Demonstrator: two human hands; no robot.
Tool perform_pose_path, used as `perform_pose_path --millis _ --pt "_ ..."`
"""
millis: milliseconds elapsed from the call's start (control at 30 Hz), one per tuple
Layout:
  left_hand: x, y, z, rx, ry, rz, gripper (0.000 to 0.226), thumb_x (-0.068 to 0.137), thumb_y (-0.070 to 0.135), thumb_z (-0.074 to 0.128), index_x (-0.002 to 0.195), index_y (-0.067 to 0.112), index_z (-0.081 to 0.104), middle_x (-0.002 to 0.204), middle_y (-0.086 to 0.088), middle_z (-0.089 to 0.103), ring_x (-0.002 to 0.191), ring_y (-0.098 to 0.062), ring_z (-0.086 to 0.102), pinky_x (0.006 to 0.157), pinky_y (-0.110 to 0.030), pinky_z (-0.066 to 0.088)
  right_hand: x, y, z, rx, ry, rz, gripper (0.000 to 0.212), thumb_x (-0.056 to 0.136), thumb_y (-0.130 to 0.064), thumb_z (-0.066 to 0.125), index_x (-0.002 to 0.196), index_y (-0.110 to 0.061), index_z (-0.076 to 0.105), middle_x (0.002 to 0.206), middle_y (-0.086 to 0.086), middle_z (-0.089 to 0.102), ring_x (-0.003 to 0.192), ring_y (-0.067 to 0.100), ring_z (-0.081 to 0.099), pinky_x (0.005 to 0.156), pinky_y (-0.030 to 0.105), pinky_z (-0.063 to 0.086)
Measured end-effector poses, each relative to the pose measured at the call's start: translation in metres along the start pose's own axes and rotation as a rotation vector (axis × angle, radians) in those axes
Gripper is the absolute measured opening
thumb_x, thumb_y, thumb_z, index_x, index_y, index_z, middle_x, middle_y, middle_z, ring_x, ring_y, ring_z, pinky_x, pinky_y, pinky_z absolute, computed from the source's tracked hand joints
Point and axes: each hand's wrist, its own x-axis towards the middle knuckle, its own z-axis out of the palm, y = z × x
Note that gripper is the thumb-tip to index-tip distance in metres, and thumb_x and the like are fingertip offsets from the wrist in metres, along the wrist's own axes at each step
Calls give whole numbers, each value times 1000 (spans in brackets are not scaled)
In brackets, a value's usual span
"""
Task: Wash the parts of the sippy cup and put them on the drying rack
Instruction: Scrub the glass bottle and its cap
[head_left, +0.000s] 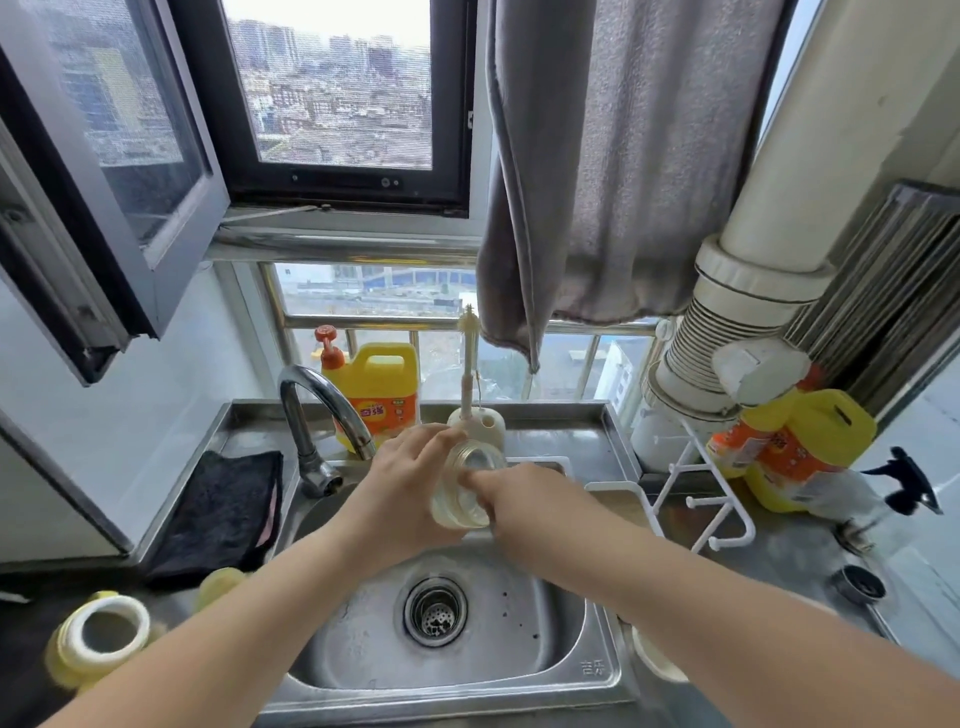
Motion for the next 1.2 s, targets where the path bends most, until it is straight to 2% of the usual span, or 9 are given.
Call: perform_pose_path --millis 200,300,467,533,633,800,1033,1133,1200 --pt "9 -11 -13 115 -31 142 84 59 58 65 129 18 40 122 -11 59 113 -30 56 94 -51 45 -2 3 -18 -52 -159 -145 54 91 -6 44 132 -41 44 106 5 59 92 27 57 78 38 51" --pt "10 -9 -13 45 -93 110 84 59 58 65 131 23 38 127 -6 56 116 -27 54 98 -45 44 1 -1 -24 -395 -149 -157 47 93 -9 45 135 -31 47 112 4 60 99 27 59 70 32 46" --pt "15 -11 -18 -297 -92 -178 87 49 44 85 124 43 40 119 25 49 112 1 47 96 -19 40 5 -18 -41 -716 -25 -145 35 95 -10 47 130 -12 51 119 9 56 107 27 57 51 25 27" --pt "18 -13 -18 -280 -106 -180 88 51 33 89 121 46 36 117 35 39 114 5 38 94 -7 28 5 -19 -41 -811 -14 -108 35 75 -23 70 107 -10 69 94 11 64 80 27 65 46 23 18" --pt "18 -11 -11 -160 -146 -140 88 57 28 89 129 38 38 119 31 38 120 0 32 100 -16 26 14 -17 -26 -715 72 -20 33 29 -30 85 57 -16 73 53 4 56 36 19 51 46 21 16" --pt "19 -18 -4 -6 -6 26 80 60 61 71 127 21 50 122 1 61 114 -22 53 100 -44 43 20 -10 -15 -468 -51 16 35 93 -6 49 128 -7 52 117 16 54 111 32 55 66 30 39" --pt "2 -27 3 57 30 59 85 57 41 86 129 24 44 129 -10 51 116 -27 52 94 -57 47 17 1 -5 43 -233 4 39 92 -7 43 127 -17 57 120 8 61 100 23 58 83 30 49" --pt "-5 -30 -2 32 70 41 87 56 41 88 128 22 45 127 -5 45 113 -25 52 88 -51 52 16 10 -12 319 -235 44 38 96 -17 42 130 -26 57 105 -5 66 75 -2 55 66 10 40" --pt "-7 -31 -5 53 81 42 81 60 53 79 126 20 47 125 -4 55 117 -19 48 95 -51 47 15 14 -16 252 -174 34 37 96 -16 47 130 -27 57 108 -3 66 79 3 57 66 14 40"
